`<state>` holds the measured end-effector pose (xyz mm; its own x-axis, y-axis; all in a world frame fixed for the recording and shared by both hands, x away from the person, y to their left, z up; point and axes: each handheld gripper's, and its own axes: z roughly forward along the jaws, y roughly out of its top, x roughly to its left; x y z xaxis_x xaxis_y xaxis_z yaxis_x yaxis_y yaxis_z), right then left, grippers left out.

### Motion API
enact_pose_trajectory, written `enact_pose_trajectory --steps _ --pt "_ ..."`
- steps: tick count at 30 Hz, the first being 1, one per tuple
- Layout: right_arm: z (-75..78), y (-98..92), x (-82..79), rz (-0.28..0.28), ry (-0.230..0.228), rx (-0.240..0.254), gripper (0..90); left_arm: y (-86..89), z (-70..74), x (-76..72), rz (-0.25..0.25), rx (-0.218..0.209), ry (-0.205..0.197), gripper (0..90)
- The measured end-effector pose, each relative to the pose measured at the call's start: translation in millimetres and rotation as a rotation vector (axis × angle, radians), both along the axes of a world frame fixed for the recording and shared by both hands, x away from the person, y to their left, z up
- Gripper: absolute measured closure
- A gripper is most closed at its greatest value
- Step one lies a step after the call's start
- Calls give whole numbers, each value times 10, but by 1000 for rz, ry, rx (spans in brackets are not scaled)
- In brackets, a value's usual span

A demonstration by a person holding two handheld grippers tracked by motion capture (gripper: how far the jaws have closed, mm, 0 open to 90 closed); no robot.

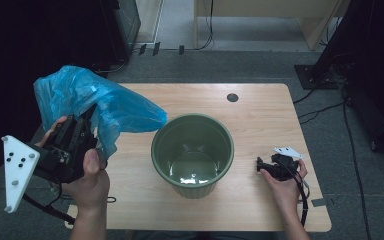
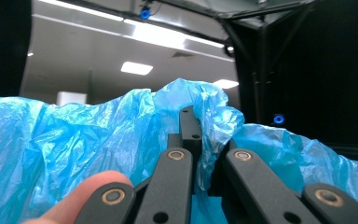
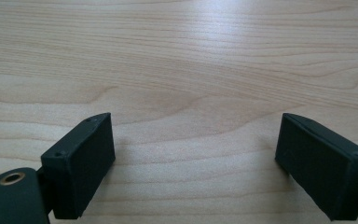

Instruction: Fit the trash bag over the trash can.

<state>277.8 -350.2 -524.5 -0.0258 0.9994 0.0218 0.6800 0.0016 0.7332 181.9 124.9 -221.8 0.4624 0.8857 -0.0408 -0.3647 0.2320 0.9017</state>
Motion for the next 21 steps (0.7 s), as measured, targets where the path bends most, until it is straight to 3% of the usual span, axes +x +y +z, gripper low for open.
enact_pose_trajectory --steps 6,8,14,17,21 --pt "0 1 1 -1 0 0 115 -54 152 -110 -43 -4 -45 900" --pt "0 1 1 -1 0 0 115 -78 194 -154 -80 -13 -55 900" --pt "0 4 1 -3 0 -1 115 -143 242 -270 -142 -13 -78 900" --pt "0 4 1 -3 -1 -2 115 -181 202 -280 -150 -6 -74 900" --pt "0 2 1 -2 0 -1 115 -224 51 -186 -162 -1 -19 896"
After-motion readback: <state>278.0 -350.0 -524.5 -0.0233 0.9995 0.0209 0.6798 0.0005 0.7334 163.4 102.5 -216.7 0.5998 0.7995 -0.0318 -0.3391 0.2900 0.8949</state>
